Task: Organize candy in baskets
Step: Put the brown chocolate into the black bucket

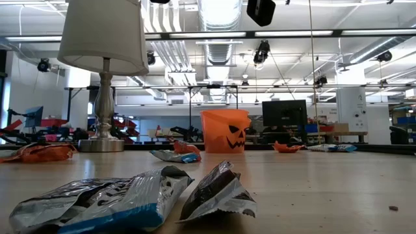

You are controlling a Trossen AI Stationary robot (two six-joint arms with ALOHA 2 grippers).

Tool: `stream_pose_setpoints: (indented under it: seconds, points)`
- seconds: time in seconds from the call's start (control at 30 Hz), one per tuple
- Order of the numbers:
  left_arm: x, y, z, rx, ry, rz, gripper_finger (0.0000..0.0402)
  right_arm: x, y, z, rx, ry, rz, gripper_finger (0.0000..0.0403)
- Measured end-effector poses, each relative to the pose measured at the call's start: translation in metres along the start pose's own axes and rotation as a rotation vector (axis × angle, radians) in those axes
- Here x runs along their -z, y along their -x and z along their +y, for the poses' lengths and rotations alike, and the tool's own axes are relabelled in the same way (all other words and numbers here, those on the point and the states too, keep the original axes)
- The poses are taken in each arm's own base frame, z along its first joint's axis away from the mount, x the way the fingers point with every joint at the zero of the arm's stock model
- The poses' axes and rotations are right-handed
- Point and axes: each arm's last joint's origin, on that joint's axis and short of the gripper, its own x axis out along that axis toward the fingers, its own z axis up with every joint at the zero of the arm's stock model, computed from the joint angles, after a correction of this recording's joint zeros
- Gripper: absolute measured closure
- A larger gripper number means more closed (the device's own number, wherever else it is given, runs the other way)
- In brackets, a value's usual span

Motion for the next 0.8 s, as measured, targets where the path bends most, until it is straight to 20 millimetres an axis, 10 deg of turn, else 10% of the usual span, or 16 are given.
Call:
stream_pose_setpoints:
  seconds: [0.8]
  points:
    - [-0.002, -0.001, -0.003, 0.107, -0.063, 0.02, 0.0289, -0.016, 0.005, 0.012, -0.058, 0.012, -0.044, 0.039]
